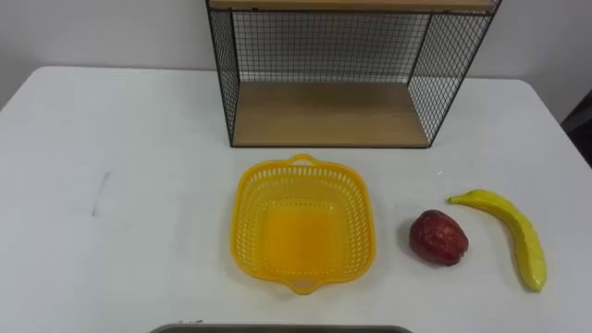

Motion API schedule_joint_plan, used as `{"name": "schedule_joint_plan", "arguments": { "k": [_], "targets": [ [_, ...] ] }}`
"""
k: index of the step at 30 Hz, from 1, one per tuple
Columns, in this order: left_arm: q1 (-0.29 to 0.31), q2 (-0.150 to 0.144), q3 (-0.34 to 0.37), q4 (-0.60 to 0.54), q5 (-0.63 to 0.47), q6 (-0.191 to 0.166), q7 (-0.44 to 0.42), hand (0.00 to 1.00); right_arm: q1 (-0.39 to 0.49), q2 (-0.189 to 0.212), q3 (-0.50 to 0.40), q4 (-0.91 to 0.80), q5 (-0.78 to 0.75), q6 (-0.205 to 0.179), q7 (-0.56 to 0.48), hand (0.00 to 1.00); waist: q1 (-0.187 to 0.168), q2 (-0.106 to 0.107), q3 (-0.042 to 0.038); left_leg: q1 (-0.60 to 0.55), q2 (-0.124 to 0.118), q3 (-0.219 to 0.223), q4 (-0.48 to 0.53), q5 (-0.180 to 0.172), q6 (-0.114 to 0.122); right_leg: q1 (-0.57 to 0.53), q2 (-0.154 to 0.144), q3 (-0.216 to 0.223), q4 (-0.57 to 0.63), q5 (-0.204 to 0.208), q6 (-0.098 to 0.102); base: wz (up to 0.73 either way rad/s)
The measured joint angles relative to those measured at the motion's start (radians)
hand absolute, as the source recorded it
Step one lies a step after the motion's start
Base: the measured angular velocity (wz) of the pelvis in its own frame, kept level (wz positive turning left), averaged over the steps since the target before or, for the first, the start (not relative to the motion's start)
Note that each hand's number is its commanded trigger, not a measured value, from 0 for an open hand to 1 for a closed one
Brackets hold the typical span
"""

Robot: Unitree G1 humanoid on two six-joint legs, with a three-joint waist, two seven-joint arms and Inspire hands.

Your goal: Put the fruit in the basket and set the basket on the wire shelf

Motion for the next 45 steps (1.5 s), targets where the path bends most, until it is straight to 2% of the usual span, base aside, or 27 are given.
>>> {"name": "schedule_joint_plan", "arguments": {
  "k": [7, 14, 29, 34, 38, 40, 42, 44, 45],
  "targets": [
    [-0.004, 0.0, 0.0, 0.0, 0.001, -0.001, 0.001, 0.0, 0.0, 0.0, 0.0, 0.002, 0.005, 0.0, -0.001, 0.0, 0.0, 0.002, -0.0002, 0.002, 0.0, 0.0, 0.002, 0.0, 0.0, 0.003, 0.0, 0.0, 0.0, 0.0, 0.0, 0.0],
    [-0.007, 0.0, 0.001, 0.0, 0.016, -0.017, 0.002, 0.0, 0.0, -0.001, -0.002, 0.003, 0.006, 0.0, -0.001, 0.0, 0.0, 0.004, 0.0009, 0.003, 0.001, 0.0, 0.001, -0.001, 0.0, 0.002, 0.0, -0.001, -0.002, 0.0, 0.0, 0.0],
    [-0.008, -0.001, 0.037, 0.001, 0.035, -0.023, 0.003, 0.0, 0.0, 0.001, -0.009, 0.006, 0.011, -0.001, -0.011, 0.0, -0.001, 0.0, 0.0004, 0.004, 0.001, -0.001, 0.002, -0.002, 0.0, 0.001, 0.001, 0.0, -0.002, 0.0, 0.0, 0.0],
    [-0.015, -0.003, 0.037, 0.001, 0.034, -0.036, 0.021, 0.0, 0.013, 0.002, -0.009, 0.017, 0.156, 0.0, -0.037, 0.0, -0.003, 0.004, 0.0041, 0.02, 0.002, 0.002, -0.003, -0.004, -0.001, 0.015, 0.002, 0.008, -0.001, 0.0, 0.001, -0.02],
    [-0.012, -0.007, 0.062, 0.002, 0.034, -0.06, 0.049, 0.0, 0.031, 0.004, -0.054, 0.079, 0.332, 0.0, -0.064, 0.0, -0.011, 0.007, 0.0047, 0.021, 0.002, 0.004, -0.007, -0.004, -0.001, 0.016, 0.004, 0.014, 0.0, 0.0, 0.001, -0.02],
    [-0.008, -0.01, 0.082, 0.002, 0.033, -0.067, 0.058, 0.0, 0.039, 0.004, -0.103, 0.084, 0.431, 0.006, -0.081, 0.0, -0.029, 0.009, 0.0046, 0.023, 0.002, 0.002, -0.008, -0.004, -0.001, 0.015, 0.005, 0.015, -0.002, 0.0, 0.001, -0.05],
    [0.006, -0.022, 0.136, 0.001, 0.034, -0.083, 0.079, 0.0, 0.053, 0.003, -0.235, 0.079, 0.567, 0.006, -0.113, 0.0, -0.051, 0.016, 0.0051, 0.035, 0.003, 0.021, -0.013, -0.004, -0.001, 0.016, 0.006, 0.03, 0.002, -0.001, 0.001, -0.18],
    [0.025, -0.028, 0.185, 0.001, 0.032, -0.098, 0.094, 0.0, 0.051, 0.003, -0.33, 0.074, 0.681, 0.003, -0.15, 0.0, -0.066, 0.017, 0.0048, 0.037, 0.004, 0.033, -0.016, -0.004, -0.001, 0.012, 0.008, 0.038, 0.005, -0.001, 0.001, -0.17],
    [0.029, -0.027, 0.204, 0.001, 0.016, -0.105, 0.104, 0.0, 0.046, 0.002, -0.401, 0.071, 0.766, 0.001, -0.172, 0.0, -0.09, 0.015, 0.0047, 0.037, 0.004, 0.034, -0.016, -0.005, 0.0, 0.011, 0.008, 0.041, 0.005, -0.001, 0.001, -0.09]
  ]
}}
